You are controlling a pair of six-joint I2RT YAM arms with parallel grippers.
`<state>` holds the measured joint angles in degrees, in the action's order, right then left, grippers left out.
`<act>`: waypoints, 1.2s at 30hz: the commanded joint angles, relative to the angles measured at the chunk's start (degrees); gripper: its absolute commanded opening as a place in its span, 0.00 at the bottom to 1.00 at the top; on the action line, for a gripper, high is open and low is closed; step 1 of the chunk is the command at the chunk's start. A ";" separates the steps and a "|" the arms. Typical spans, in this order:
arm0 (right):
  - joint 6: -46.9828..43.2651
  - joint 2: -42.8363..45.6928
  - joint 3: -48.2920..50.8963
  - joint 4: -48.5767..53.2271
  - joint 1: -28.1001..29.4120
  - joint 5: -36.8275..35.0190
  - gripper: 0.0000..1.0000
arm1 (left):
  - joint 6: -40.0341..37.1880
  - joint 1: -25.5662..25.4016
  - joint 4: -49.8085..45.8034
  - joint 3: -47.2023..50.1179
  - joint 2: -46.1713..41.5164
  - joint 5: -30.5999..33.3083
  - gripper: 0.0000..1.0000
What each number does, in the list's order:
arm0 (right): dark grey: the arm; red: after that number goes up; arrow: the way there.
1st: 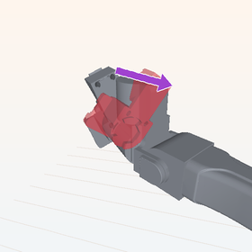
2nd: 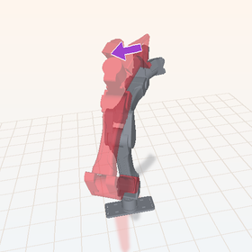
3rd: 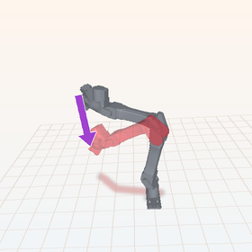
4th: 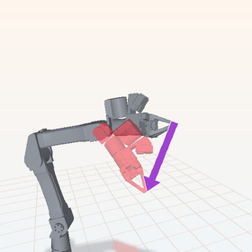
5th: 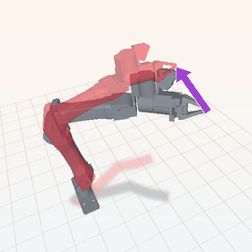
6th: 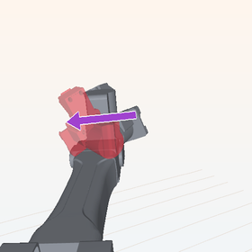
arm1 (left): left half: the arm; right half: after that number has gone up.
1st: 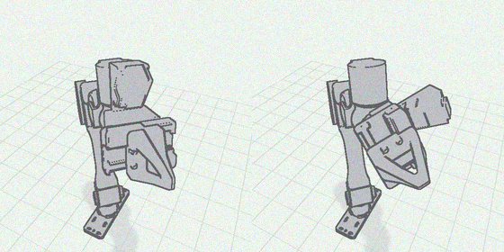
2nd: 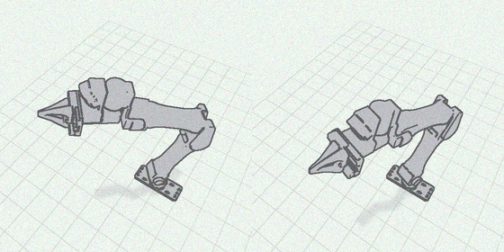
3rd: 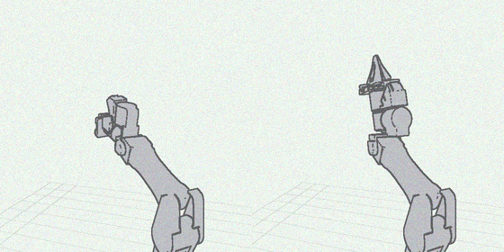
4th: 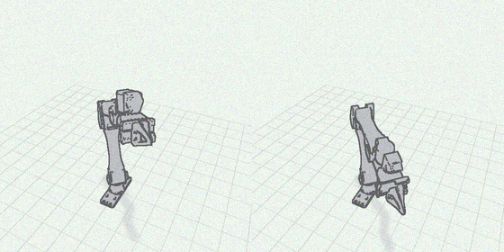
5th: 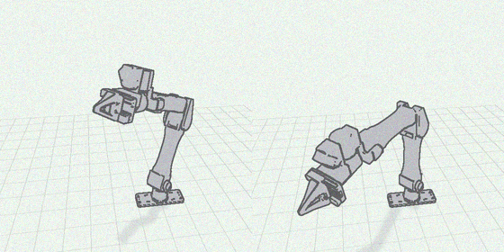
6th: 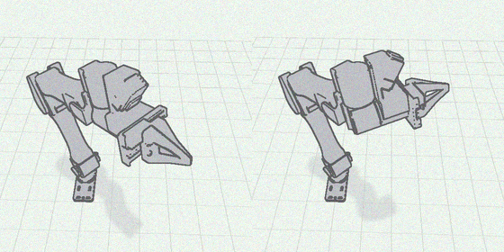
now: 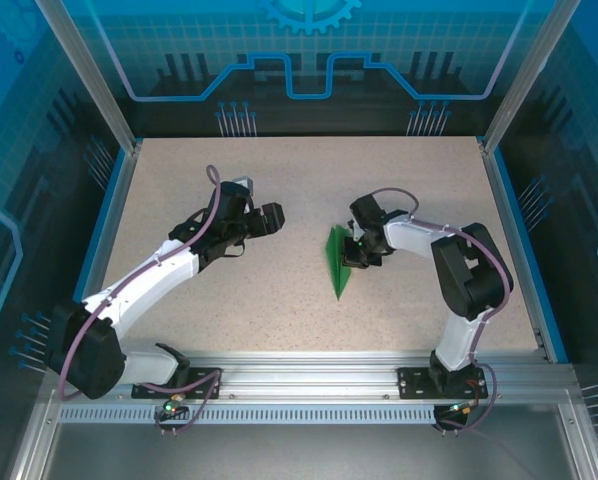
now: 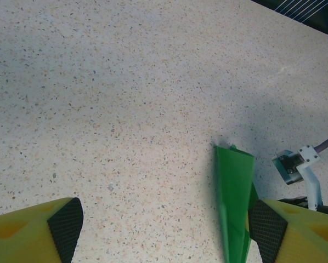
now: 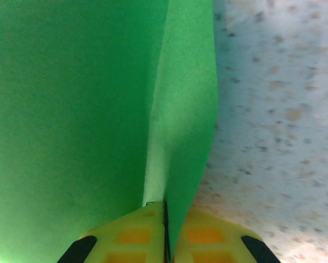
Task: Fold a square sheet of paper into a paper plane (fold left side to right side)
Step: Turn over the paper plane at the center of the table, then pick up the paper plane at the center of the table.
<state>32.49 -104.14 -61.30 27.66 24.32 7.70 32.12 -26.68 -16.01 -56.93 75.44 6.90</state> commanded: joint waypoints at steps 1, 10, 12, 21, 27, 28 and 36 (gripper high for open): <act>-0.94 1.67 -1.27 6.85 -1.35 -7.32 0.10 | 0.99 0.51 -0.20 0.48 0.85 0.65 0.84; -2.93 6.35 -0.12 5.10 -2.69 -4.95 0.27 | 0.93 0.52 0.02 0.08 1.47 -0.21 0.85; -3.54 7.86 -0.96 7.22 -2.69 -6.19 0.30 | 0.77 0.49 0.03 -0.03 1.47 -0.28 0.86; -6.28 14.57 -2.22 13.38 0.24 -5.15 0.50 | -0.04 0.49 0.98 -0.57 1.47 -0.12 0.92; -5.42 10.62 -1.22 11.48 3.43 -0.42 0.59 | -0.04 0.49 0.88 -0.55 1.51 -0.19 0.94; -5.34 9.49 -1.43 11.45 3.94 -0.42 0.59 | -0.10 0.49 0.72 -0.47 1.47 -0.08 0.94; -4.41 4.67 -3.47 12.96 5.13 -3.55 0.56 | -0.12 0.66 0.11 -0.03 0.63 0.35 0.95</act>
<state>27.40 -98.54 -62.72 38.41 28.62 4.93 32.84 -26.65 -15.99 -56.93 76.55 6.85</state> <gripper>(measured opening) 0.570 0.946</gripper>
